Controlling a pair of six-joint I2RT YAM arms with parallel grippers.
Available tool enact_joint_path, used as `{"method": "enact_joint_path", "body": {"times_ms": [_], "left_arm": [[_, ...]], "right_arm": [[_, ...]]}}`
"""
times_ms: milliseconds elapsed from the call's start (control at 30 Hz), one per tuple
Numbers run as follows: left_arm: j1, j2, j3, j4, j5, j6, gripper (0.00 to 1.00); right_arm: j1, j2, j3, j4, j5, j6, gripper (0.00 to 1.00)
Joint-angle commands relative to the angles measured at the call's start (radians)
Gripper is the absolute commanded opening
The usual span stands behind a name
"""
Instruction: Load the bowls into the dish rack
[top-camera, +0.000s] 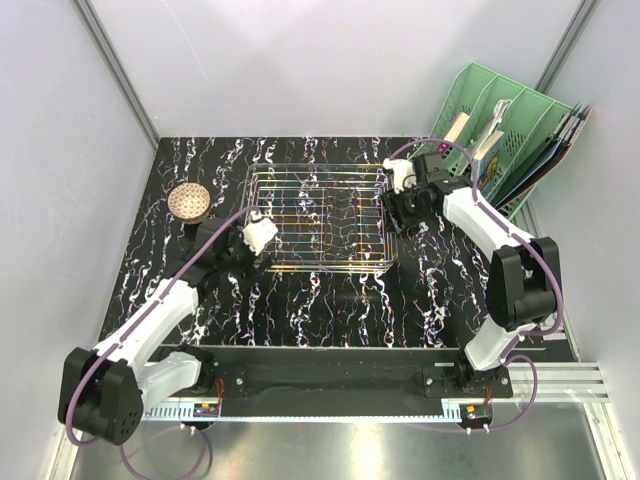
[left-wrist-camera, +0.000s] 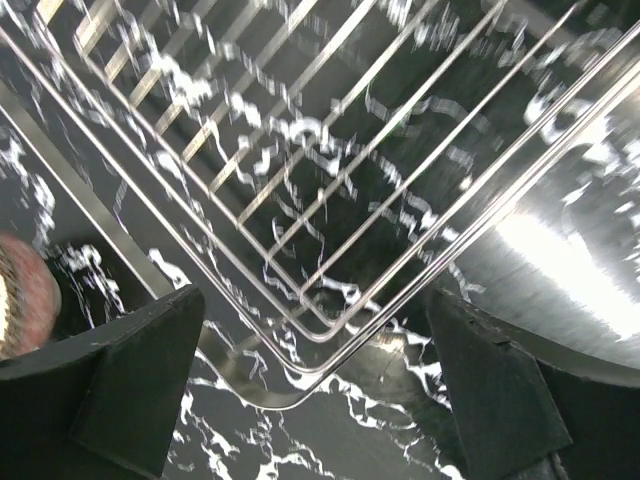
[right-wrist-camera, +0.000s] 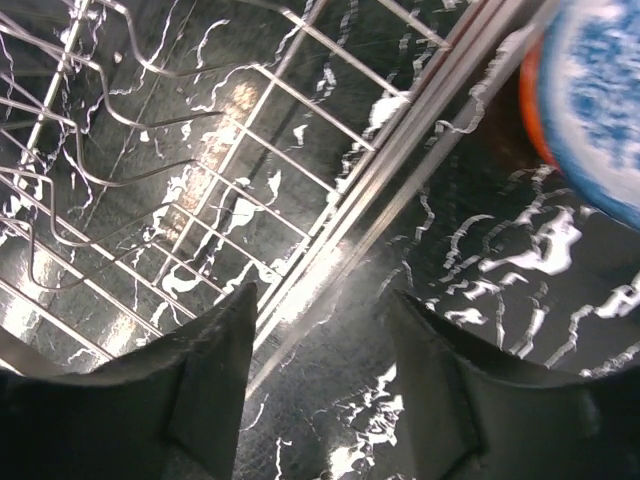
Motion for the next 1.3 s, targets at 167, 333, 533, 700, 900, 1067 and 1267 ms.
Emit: {"method": "enact_joint_path", "body": {"times_ms": [167,333,533,700,900,1067,1267], "left_arm": [[0.002,0.072,-0.064,0.106,-0.178,0.057,0.99],[0.0,0.141,-0.066,0.163,-0.271,0.065,0.99],[0.002,0.265,-0.013,0.247,-0.362,0.06,0.99],[0.008,0.378,0.06,0.308,-0.428,0.053,0.99],[0.034,0.486,0.177,0.325,-0.492,0.025,0.99],[0.066,0.552,0.26,0.325,-0.547,0.005,0.99],[0.09,0.635,0.349,0.333,-0.615,0.016,0.99]], "right_arm": [[0.072,0.021,-0.008,0.031,0.034,-0.01,0.31],[0.102,-0.033,-0.069,0.009,0.04,-0.042,0.23],[0.153,-0.103,-0.138,-0.035,0.026,-0.066,0.22],[0.223,-0.142,-0.19,-0.078,0.017,-0.094,0.3],[0.288,-0.143,-0.207,-0.118,0.002,-0.117,0.54],[0.326,-0.122,-0.193,-0.141,-0.023,-0.128,0.71],[0.403,-0.082,-0.164,-0.172,-0.043,-0.145,0.8]]}}
